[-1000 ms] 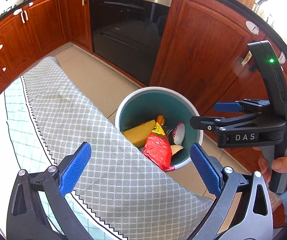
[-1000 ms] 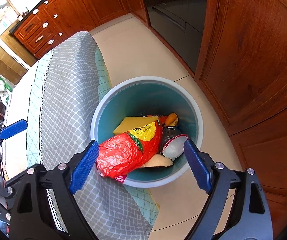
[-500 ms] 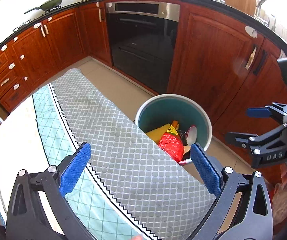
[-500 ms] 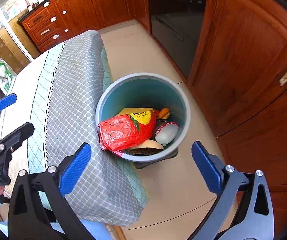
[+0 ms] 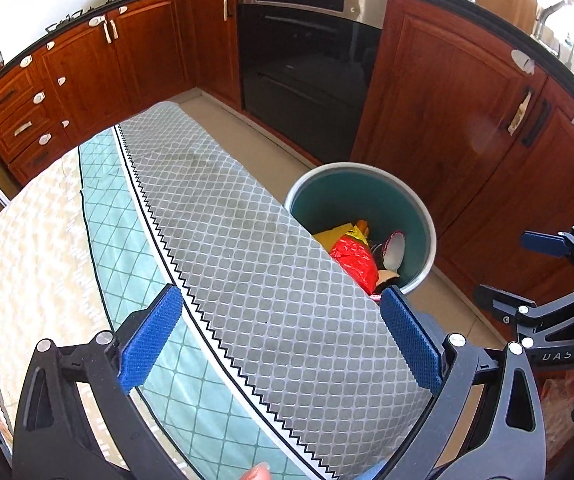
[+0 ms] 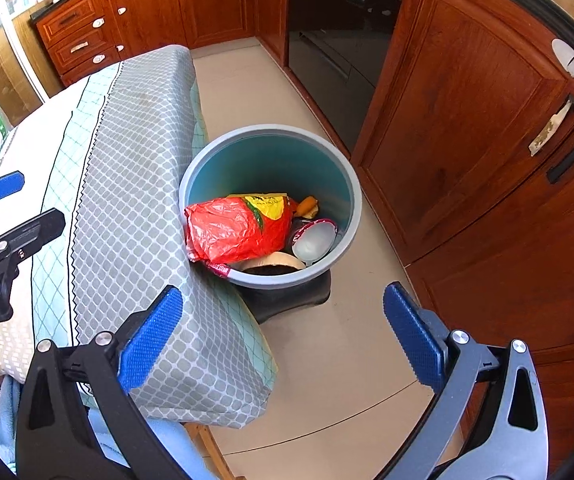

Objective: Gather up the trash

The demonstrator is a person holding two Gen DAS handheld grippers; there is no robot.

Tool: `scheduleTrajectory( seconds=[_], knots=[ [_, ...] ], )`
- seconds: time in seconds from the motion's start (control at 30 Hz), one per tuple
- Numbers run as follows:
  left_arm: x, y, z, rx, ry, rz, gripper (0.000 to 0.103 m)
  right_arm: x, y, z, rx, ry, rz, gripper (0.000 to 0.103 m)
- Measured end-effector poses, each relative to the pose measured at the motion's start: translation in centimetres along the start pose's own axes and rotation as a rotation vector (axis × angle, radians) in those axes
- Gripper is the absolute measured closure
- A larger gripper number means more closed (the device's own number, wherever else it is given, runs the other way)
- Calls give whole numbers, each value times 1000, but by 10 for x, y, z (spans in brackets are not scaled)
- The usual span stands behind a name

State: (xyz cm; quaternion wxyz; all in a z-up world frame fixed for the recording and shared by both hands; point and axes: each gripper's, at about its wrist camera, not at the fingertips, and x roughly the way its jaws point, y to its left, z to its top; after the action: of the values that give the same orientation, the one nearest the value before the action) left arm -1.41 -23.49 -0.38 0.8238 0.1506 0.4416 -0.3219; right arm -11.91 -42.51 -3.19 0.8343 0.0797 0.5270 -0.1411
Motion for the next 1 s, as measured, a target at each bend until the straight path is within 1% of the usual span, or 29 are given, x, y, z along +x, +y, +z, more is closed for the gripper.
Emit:
scheduleTrajectory(
  seconds=[0.27, 0.6, 1.0],
  knots=[
    [6, 5, -6, -20, 21, 18, 4, 10, 12, -3, -17, 21, 9, 7],
    [13, 9, -7, -34, 36, 35, 4, 20, 15, -3, -14, 42, 14, 7],
    [15, 9, -6, -30, 36, 45, 4, 22, 16, -1, -19, 43, 16, 7]
  ],
)
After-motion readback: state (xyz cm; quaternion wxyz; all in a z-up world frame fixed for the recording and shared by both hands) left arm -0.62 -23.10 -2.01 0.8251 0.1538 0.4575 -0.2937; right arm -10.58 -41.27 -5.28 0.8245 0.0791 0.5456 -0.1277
